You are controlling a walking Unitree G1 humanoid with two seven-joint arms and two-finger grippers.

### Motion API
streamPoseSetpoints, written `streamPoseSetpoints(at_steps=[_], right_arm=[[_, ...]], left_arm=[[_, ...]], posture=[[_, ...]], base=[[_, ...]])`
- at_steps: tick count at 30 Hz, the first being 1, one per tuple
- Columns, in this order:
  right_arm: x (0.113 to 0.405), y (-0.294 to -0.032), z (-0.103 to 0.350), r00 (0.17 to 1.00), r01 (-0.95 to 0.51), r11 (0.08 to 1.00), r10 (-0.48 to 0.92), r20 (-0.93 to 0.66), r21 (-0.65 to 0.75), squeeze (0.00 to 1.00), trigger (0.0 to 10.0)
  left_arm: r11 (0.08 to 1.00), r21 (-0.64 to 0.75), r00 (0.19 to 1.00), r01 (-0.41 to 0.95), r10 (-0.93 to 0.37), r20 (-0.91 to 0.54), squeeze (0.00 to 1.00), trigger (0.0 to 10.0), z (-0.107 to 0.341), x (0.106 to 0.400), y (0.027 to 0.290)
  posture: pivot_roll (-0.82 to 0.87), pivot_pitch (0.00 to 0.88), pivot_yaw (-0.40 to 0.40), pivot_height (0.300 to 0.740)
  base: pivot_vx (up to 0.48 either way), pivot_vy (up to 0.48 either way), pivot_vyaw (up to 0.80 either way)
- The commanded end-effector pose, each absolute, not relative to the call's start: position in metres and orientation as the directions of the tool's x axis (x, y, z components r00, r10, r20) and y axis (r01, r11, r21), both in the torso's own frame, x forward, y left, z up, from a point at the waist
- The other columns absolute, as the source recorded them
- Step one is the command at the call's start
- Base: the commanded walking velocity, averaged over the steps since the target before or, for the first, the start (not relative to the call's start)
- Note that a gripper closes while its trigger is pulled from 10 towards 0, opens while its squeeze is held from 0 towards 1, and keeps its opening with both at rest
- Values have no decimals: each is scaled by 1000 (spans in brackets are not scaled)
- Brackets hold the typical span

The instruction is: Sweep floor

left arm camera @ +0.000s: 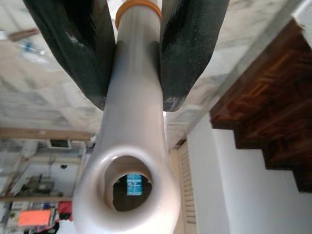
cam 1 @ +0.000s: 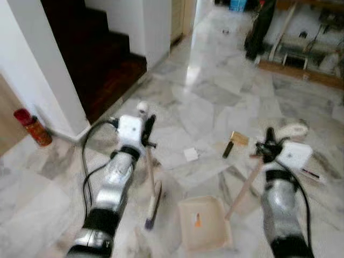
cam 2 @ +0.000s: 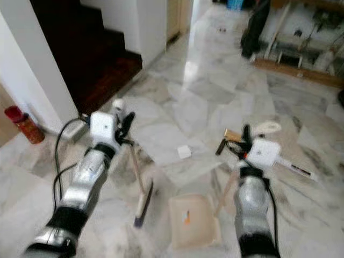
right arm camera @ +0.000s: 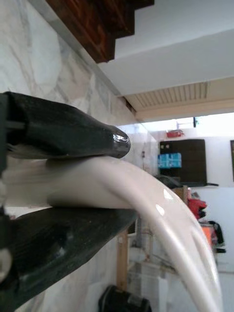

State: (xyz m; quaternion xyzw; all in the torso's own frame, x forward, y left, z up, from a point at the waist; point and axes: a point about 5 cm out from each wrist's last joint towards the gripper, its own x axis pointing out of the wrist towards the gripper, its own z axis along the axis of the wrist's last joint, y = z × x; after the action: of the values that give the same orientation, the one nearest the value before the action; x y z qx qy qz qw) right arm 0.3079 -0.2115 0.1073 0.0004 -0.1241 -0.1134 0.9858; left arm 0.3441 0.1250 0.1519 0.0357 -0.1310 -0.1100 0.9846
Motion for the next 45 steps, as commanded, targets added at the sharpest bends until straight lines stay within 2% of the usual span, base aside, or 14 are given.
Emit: streamPoseSetpoints(at_steps=[1,20,45], right_arm=[[307,-217,114,929,244,969,-247,277,45,0,10000],[307,-212,111,934,227,973,-232,272,48,0,10000],[309,-213,112,935,227,972,-234,266,57,0,10000]], left_arm=[[969,110,925,223,-246,290,0,10000,161,345,118],[967,112,923,227,-251,292,0,10000,160,343,119],[971,103,927,218,-239,290,0,10000,161,344,119]], posture=[[78,61,-3,740],[88,20,-3,740],[90,47,-8,740]], base=[[311,0,0],[312,0,0],[355,0,0]])
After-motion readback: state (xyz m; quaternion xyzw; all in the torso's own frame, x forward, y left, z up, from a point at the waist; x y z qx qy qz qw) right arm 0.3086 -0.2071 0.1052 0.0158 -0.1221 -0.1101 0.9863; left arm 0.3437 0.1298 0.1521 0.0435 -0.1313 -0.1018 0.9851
